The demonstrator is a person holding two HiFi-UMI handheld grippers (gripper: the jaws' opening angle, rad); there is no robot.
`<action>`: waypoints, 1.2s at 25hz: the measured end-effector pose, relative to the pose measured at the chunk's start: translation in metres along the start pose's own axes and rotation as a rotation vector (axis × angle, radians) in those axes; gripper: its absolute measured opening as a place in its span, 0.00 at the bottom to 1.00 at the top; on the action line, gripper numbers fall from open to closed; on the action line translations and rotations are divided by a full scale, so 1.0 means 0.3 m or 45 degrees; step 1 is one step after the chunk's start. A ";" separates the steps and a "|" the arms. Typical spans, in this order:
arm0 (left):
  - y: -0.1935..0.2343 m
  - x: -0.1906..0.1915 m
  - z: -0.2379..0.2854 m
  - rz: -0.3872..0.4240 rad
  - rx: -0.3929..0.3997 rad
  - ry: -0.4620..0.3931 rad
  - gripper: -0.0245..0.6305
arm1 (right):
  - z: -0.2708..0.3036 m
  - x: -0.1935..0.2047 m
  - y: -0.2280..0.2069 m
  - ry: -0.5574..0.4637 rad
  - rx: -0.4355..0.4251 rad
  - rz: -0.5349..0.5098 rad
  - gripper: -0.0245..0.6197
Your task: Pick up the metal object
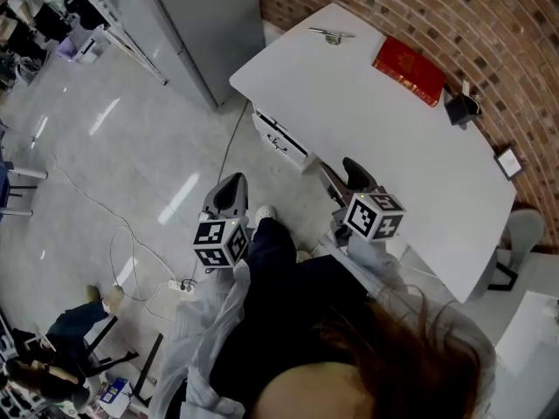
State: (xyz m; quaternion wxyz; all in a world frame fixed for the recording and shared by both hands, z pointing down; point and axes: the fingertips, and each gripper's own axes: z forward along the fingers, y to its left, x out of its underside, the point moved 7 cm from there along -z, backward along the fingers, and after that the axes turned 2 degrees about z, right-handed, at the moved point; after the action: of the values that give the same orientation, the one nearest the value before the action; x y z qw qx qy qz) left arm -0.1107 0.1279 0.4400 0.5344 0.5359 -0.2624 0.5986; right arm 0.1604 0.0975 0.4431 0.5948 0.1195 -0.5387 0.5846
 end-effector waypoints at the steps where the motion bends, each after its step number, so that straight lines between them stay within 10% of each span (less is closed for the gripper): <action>1: 0.016 -0.012 0.013 0.001 0.005 0.000 0.06 | 0.018 -0.010 0.005 -0.004 0.005 0.002 0.52; 30: 0.394 -0.165 0.201 0.025 0.088 -0.001 0.06 | 0.385 -0.105 0.126 -0.079 0.090 0.068 0.52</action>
State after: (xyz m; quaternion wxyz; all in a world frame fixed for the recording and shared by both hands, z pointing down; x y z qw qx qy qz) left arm -0.2050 0.0222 0.4423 0.5096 0.5517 -0.2471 0.6123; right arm 0.0798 0.0014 0.4453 0.5575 0.1442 -0.5387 0.6150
